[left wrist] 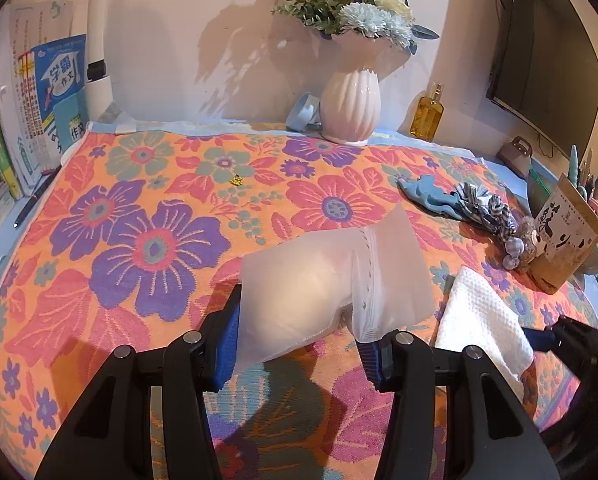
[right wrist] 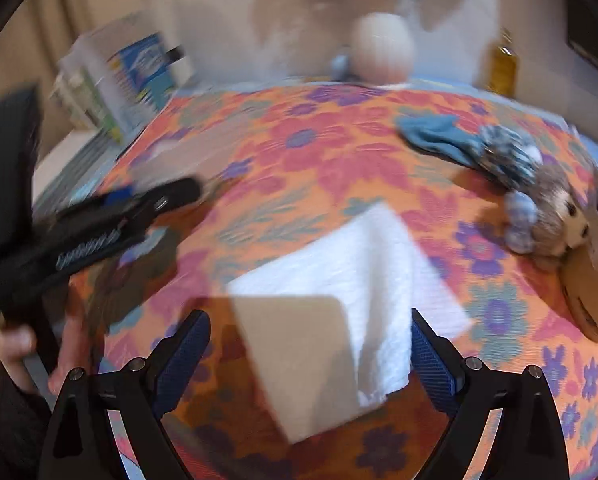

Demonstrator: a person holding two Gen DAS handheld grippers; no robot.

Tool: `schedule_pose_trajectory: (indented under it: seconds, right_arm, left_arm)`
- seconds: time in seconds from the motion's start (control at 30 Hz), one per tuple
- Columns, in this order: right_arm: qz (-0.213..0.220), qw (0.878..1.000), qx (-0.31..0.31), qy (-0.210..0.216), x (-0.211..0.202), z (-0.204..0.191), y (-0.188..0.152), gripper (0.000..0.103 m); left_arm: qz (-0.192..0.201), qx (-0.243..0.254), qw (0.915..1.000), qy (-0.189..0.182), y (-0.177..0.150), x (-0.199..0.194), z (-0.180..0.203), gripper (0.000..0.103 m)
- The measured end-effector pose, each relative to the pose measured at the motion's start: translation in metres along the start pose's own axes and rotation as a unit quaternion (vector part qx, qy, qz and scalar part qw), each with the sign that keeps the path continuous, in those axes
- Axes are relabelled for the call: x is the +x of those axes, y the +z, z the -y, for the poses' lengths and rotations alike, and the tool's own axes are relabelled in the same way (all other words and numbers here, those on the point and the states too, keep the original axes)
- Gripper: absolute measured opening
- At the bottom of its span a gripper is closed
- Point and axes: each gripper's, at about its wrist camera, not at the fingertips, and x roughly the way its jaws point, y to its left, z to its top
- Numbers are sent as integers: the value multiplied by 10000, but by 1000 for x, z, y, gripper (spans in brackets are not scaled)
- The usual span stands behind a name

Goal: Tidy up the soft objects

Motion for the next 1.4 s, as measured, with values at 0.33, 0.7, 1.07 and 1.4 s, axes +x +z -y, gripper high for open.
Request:
schedule_pose_trajectory:
  seconds: [0.33,0.7,1.07,1.4]
  right_arm:
    - [108,9928,-233,-1168,-1,-7,-8,85]
    - [280,9838,-815,-1575,-1,-34,-7,14]
    - [1057,9916,390,-643,-89,19,-19,13]
    - [458,9841,1122,-1299,-154,93,-42,13]
  left_arm:
    - [-15,-36,10000,-6,0,0,-1,48]
    - [-30,-3,10000,49,-1,1,-2,47]
    - [291,-201,9985,-420,-2,-40,28,44]
    - [96,1007,9849,-1407,0,-82,156,44]
